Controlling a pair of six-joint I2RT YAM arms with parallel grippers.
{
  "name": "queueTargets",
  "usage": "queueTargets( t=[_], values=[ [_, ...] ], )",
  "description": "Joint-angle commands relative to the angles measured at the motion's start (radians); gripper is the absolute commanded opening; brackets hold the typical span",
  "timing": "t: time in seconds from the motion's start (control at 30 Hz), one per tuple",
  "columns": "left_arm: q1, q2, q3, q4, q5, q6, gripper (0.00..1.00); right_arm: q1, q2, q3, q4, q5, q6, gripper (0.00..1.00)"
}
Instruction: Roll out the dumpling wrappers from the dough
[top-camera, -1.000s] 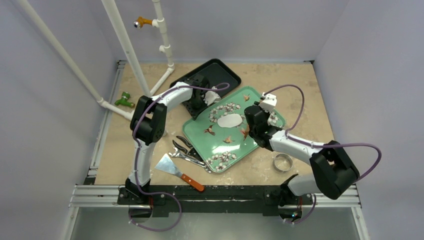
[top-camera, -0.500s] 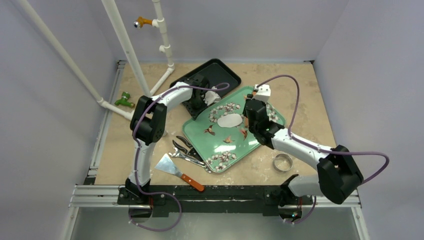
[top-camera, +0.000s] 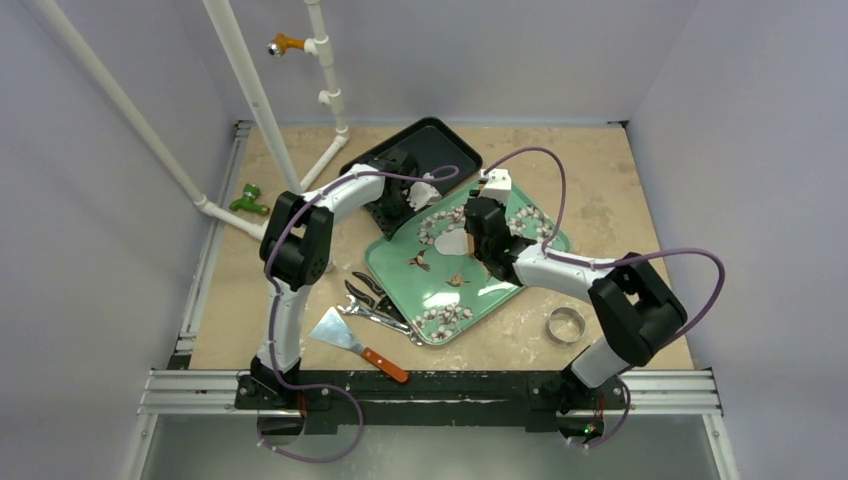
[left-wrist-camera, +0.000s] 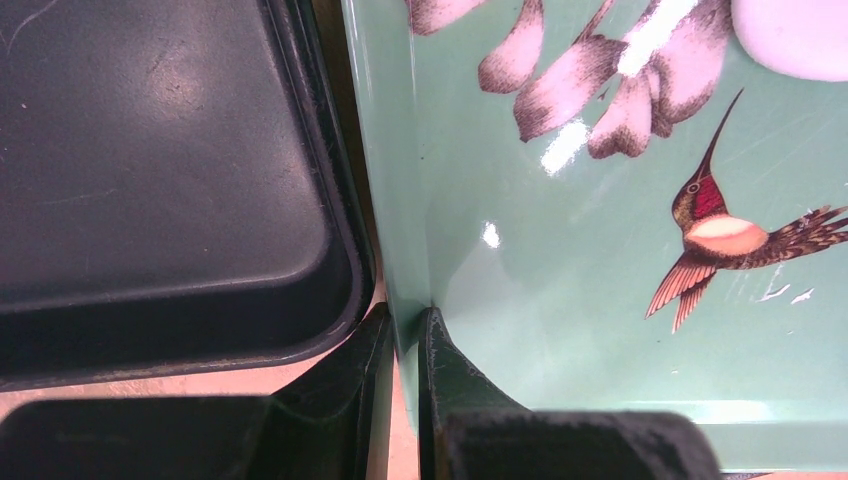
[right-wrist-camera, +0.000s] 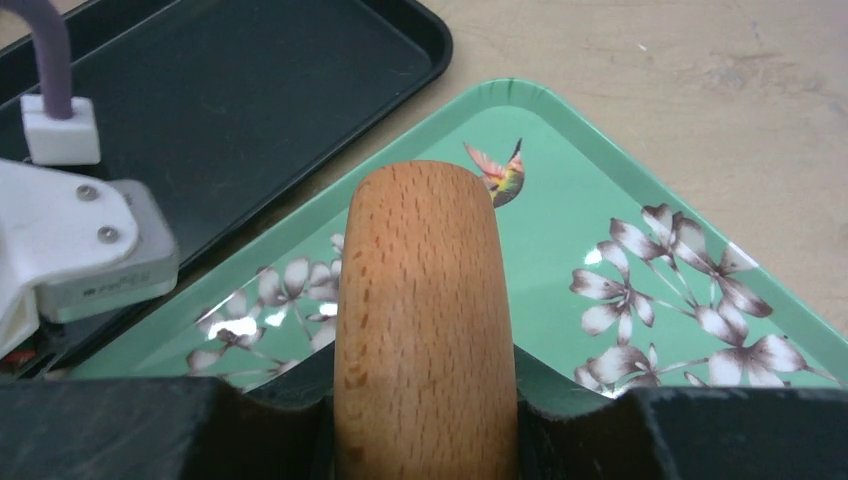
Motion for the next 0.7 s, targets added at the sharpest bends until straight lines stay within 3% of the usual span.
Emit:
queueTargets(
  t=[0.0,0.13,0.67],
  values=[
    [0.031,0.015,-0.047,-0.015,-0.082,0.069,0.0,0.04,0.074,0.088,-0.286,0.234,0.074,0.0],
    [0.036,0.014,-0.047,-0.013,-0.08,0.071,0.0,0.104,0.12,0.073,-0.395,0.324,0.16,0.0],
    [0.042,0.014,-0.044,-0.019,-0.05,0.069,0.0,0.105,0.078,-0.001,-0.509,0.294,0.34,0.0]
  ],
)
